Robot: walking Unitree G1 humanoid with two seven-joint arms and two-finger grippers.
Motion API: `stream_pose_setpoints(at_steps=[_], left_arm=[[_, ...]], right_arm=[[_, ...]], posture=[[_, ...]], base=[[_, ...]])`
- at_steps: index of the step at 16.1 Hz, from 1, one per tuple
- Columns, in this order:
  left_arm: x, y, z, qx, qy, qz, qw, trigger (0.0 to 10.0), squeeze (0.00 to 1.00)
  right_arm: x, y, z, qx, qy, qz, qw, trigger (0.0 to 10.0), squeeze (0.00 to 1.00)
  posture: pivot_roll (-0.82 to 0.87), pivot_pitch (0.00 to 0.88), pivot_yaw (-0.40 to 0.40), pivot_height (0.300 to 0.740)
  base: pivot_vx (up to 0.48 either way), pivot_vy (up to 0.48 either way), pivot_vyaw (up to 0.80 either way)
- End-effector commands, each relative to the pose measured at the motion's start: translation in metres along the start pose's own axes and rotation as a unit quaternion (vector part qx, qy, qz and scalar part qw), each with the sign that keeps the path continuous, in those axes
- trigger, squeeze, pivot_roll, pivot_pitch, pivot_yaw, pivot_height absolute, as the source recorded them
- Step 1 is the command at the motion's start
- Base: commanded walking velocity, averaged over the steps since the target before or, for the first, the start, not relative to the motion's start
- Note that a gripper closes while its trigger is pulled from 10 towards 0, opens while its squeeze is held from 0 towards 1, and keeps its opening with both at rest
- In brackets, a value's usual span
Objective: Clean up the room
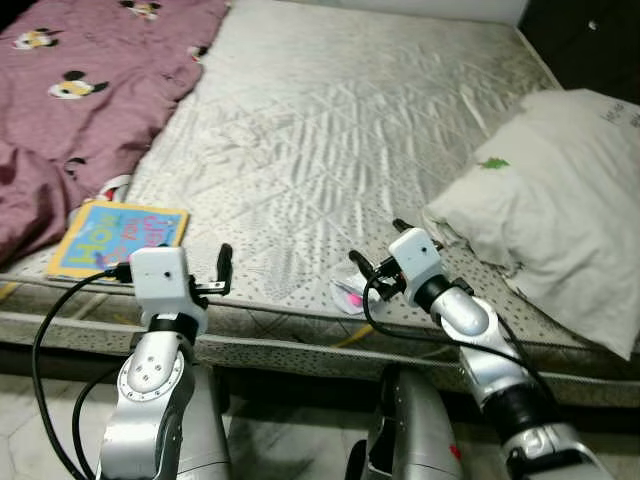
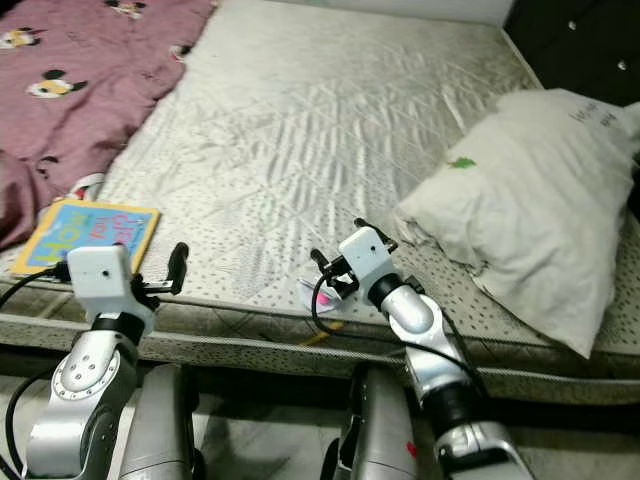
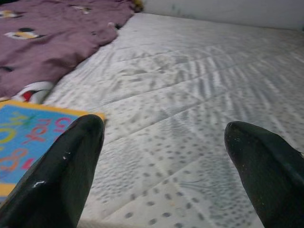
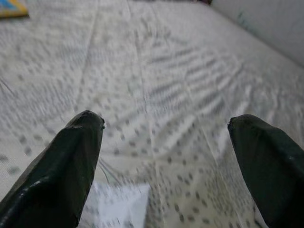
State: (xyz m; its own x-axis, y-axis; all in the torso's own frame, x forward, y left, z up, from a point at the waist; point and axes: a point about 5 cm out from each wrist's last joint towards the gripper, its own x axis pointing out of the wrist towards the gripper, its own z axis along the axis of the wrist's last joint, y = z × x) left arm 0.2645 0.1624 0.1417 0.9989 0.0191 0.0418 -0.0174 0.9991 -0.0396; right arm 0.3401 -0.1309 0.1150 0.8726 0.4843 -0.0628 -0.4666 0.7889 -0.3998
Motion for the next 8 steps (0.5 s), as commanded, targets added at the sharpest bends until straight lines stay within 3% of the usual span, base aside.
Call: stream_pose_setpoints(at_steps=[1,3,8], left_arm=[[0.0,-0.001,0.007,0.007,-0.008,-0.004,1.0,10.0,0.0],[-0.006,-0.002,0.004,0.006,0.0,-0.006,1.0,10.0,0.0],[-0.005,-0.006,0.004,0.004,0.005,-0.015,1.0,10.0,0.0]], right_arm=[[0.001,0.003,-0.006,-0.011,0.026,0.024,0.999,10.0,0.0],[-0.005,0.009,-0.029,-0.042,0.091,0.069,0.993,10.0,0.0],[-0.006,0.011,-0.038,-0.085,0.12,0.114,0.983,10.0,0.0]], posture=[[0.01,0.181,-0.094,0.516],[0.01,0.184,-0.095,0.516],[0.01,0.185,-0.09,0.516]], base=[[0.0,0.0,0.0],[0.0,0.0,0.0],[0.0,0.0,0.0]])
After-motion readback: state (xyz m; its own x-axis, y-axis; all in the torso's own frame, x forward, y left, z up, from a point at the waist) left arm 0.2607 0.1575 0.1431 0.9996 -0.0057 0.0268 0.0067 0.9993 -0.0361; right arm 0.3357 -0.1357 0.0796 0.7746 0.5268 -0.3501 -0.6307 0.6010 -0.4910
